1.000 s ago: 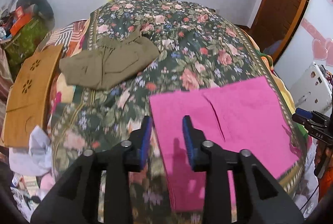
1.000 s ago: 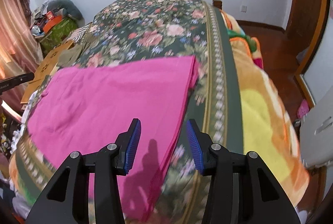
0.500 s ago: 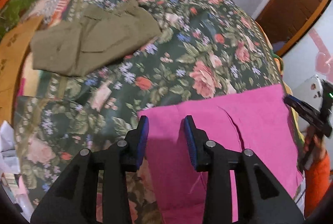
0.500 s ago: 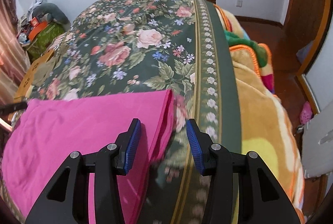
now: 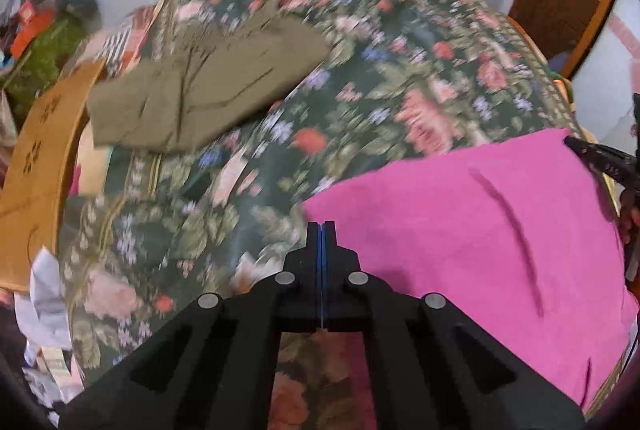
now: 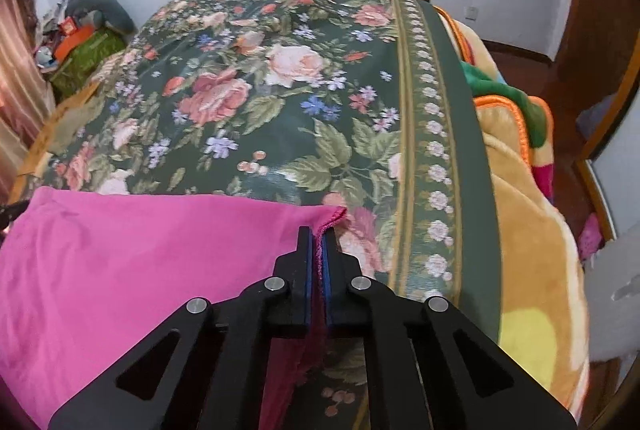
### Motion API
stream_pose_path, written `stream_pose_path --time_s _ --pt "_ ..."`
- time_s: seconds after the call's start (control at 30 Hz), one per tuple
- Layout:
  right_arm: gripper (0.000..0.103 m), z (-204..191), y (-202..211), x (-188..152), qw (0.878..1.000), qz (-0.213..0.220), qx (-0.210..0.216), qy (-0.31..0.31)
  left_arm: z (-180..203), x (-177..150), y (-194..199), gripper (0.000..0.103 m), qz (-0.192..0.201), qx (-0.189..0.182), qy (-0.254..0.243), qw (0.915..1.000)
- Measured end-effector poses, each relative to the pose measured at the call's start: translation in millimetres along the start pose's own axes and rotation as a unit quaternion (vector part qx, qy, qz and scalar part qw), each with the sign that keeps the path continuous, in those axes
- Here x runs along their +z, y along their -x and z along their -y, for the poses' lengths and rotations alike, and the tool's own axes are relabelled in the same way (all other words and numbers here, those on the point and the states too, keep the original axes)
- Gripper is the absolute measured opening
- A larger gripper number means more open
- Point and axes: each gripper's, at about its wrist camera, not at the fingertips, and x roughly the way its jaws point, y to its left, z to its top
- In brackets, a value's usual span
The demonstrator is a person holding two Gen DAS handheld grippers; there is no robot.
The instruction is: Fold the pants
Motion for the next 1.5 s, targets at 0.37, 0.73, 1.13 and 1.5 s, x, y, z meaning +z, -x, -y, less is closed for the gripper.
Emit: stream_pose_path --time_s 0.37,0.73,1.13,1.5 --pt "0.043 -15.2 51.1 11.9 1.0 0.019 0.008 -0.01 25.8 25.5 51.6 0.019 0.044 -0.032 -0.031 0.998" --pt "0.052 -94.9 23.7 -8.7 0.992 -0.064 0.076 0.082 87.6 20.5 3.6 0.044 -0.028 -0.04 -0.076 0.9959" --pt "0.054 -97.6 51.3 -58.7 0.987 -0.089 0.07 0.111 80.1 -27.7 40.6 0.066 0.006 0.002 -0.096 0.9954" --pt "0.056 -81.7 92.3 -100.0 0.992 -0.08 0.054 0.082 47.4 -77.7 82.3 0.081 0.017 -0.004 -0.054 0.9984"
